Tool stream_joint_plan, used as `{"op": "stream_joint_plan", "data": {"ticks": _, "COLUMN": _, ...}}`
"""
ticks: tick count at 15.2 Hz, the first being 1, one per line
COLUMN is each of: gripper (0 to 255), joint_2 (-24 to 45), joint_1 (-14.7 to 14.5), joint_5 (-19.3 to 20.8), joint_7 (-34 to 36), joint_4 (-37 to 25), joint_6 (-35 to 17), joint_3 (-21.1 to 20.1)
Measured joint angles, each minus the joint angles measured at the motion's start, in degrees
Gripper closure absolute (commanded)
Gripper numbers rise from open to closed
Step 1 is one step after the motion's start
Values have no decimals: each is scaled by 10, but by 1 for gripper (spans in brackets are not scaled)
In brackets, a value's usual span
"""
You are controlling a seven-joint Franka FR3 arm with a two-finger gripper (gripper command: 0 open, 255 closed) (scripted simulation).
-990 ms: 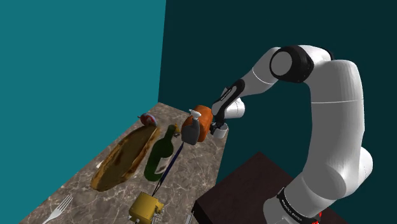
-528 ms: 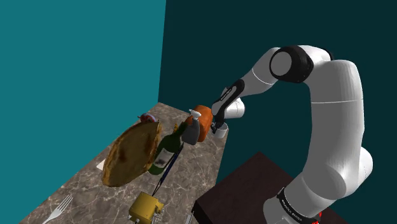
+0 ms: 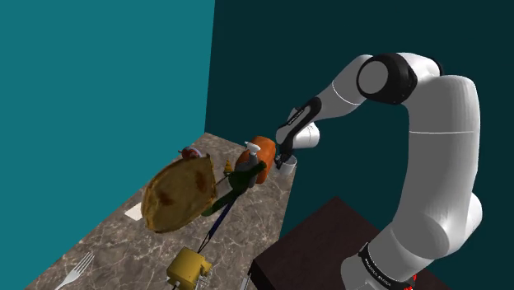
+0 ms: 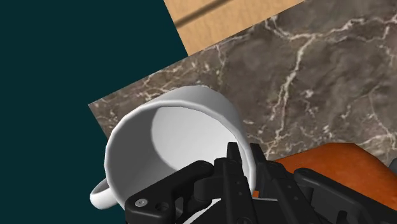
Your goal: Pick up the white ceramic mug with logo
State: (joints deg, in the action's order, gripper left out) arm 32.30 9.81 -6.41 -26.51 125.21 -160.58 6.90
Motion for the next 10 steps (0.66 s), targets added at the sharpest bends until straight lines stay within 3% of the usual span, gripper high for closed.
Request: {"op": "stream_joint_plan", "data": {"ticks": 10, "gripper": 255, "joint_2": -71, "joint_1": -12, "joint_5": 14, "joint_7": 9, "joint_4": 17, "joint_6": 54, "joint_3": 16}}
